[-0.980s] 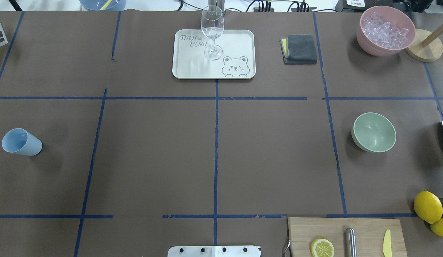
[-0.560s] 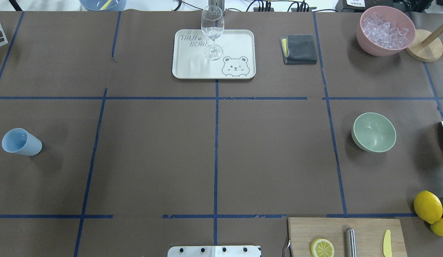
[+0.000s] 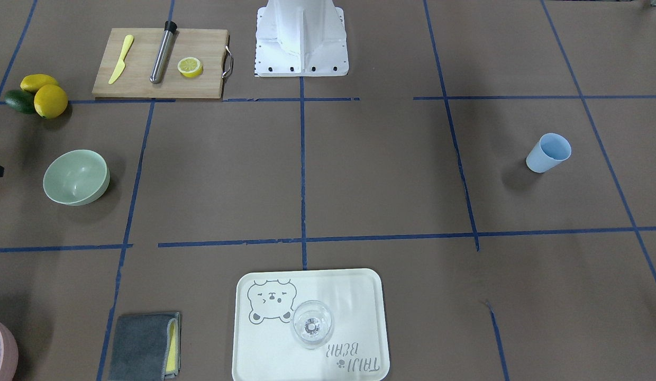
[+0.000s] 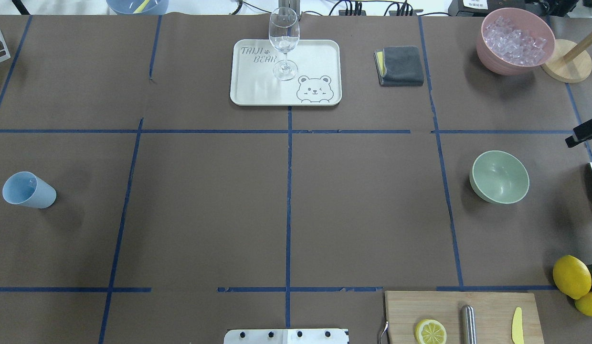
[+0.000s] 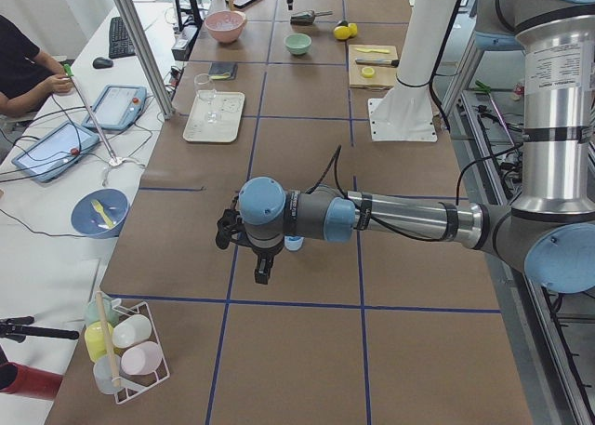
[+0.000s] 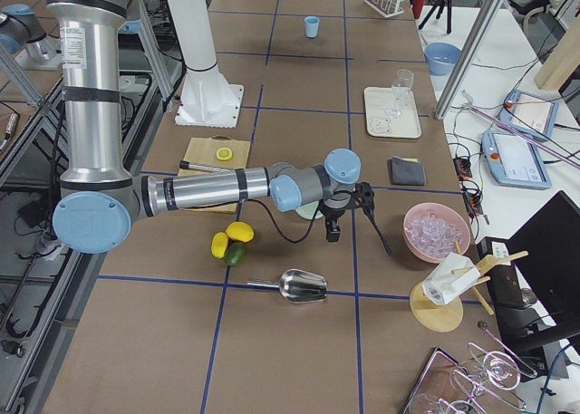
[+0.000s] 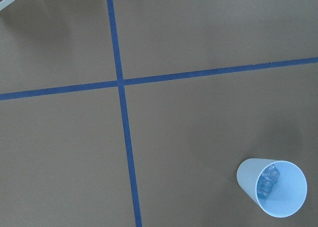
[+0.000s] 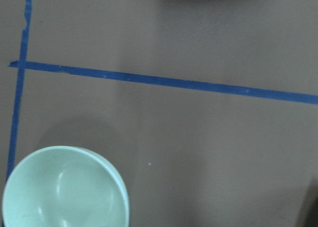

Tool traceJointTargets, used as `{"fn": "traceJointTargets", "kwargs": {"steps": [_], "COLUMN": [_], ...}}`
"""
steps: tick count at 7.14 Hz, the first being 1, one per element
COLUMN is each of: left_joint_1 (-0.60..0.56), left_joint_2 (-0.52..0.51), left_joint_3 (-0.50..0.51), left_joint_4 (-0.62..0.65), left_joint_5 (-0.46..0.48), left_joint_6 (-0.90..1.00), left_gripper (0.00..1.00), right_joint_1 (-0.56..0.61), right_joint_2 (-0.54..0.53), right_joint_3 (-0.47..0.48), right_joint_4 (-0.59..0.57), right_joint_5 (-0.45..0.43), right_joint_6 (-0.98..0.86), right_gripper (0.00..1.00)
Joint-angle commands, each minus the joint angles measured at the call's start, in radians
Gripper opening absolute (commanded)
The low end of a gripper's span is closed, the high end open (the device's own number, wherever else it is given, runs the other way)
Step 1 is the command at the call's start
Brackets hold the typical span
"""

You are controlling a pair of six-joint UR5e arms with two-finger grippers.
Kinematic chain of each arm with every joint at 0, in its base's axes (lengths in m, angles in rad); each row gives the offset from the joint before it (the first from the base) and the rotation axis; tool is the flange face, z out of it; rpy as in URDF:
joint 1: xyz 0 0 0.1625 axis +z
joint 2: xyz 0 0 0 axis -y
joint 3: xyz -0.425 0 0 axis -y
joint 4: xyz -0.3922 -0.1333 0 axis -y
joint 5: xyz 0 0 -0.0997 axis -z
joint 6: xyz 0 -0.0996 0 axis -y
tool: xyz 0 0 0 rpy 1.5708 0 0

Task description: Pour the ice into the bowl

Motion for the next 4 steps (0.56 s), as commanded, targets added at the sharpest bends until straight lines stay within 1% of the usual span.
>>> {"fn": "traceJointTargets", "kwargs": {"steps": [1, 2, 3, 4], "left_joint_1": [-0.001, -0.001, 0.001, 0.001], "left_joint_2": [-0.005, -0.006, -0.006, -0.006], "left_joint_3": [-0.003, -0.006, -0.007, -0.007], "left_joint_4": [-0.002, -0.002, -0.002, -0.002], "left_joint_5": [-0.002, -0.003, -0.002, -0.003], "left_joint_6": [-0.001, -0.002, -0.002, -0.002], "left_gripper": [1.00, 1.00, 1.00, 1.00], "right_joint_1": [-0.133, -0.169, -0.171, -0.202], "right_joint_2": [-0.040, -0.044, -0.064, -0.067], "right_joint_3": [-0.002, -0.003, -0.002, -0.002], "right_joint_4": [0.273, 0.294, 0.294, 0.294], "right_joint_5": [-0.035, -0.086, -0.116, -0.173], "right_joint_6": [0.351, 0.421, 0.422, 0.422], "right_gripper": [1.00, 1.00, 1.00, 1.00]}}
